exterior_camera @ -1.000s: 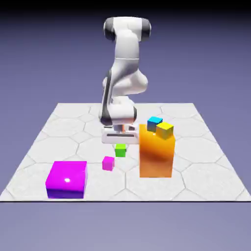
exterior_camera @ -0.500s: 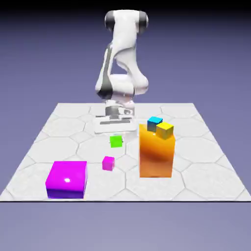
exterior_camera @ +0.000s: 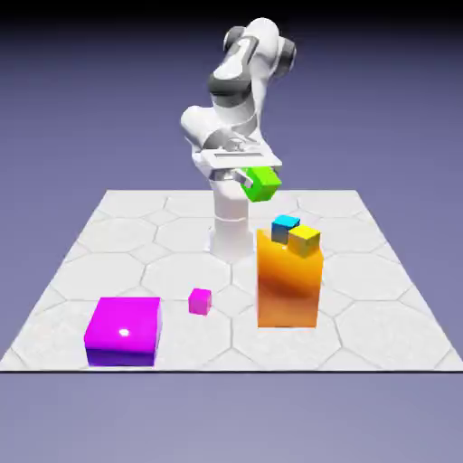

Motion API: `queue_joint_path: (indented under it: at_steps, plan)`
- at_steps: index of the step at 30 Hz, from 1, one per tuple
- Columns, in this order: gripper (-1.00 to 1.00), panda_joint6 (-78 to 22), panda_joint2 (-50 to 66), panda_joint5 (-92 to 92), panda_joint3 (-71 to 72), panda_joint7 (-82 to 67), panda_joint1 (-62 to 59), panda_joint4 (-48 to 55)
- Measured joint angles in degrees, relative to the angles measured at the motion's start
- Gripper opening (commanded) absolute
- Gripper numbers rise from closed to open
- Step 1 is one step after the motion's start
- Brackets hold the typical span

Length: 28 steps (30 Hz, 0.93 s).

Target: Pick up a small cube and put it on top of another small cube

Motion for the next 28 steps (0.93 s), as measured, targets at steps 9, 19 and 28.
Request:
queue_joint_path:
  at_steps: [9,19,28]
  plan:
    - [-1.0,-20.7,-15.4,-22.5,10.6,19.1,-10.3,2.3]
    - [-1.0,-40.2,-32.0,-44.7,20.0,42.9,-20.7,4.2]
    - [1.0,-34.0,-33.0,-34.9,30.5,42.0,-18.3,-2.0]
